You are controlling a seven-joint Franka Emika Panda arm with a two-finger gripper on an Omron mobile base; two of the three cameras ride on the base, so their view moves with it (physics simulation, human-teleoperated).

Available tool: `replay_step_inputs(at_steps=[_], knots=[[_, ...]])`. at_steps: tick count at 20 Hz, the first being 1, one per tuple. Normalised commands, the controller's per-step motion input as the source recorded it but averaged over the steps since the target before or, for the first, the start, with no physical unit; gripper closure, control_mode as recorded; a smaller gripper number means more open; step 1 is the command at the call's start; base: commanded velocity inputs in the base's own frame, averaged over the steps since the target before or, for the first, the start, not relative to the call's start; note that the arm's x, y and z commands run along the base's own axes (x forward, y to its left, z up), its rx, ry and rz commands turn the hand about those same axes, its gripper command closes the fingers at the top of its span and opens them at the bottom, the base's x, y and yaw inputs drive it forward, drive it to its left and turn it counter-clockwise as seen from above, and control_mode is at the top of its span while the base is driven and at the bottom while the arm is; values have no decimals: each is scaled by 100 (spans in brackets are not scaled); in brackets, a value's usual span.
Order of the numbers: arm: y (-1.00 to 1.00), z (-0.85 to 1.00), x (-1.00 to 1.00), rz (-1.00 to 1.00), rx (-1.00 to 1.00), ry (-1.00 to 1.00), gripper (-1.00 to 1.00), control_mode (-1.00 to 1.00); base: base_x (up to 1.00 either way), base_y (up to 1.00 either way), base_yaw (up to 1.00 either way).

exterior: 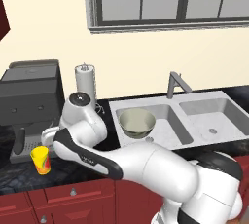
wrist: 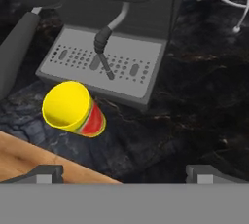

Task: Remove the cucumber and orange from the sink. Then move the bowl and cup from the counter to the sink for washing.

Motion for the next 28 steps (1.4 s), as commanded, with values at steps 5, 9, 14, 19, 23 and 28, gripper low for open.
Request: replay_step_inputs(at_steps=[5,9,14,19,23,28], knots=[[20,-7,13,0,1,2,-100,-100,0,0,0],[25,-3,11,0,0,8,-100,-100,0,0,0],[22,0,11,0,0,11,-100,-100,0,0,0],[17,-10,9,-2,0,10,-100,-100,0,0,0],[14,-16,2,-5,-5,10,-100,-100,0,0,0],[14,-18,3,-6,-6,3,-100,-100,0,0,0]])
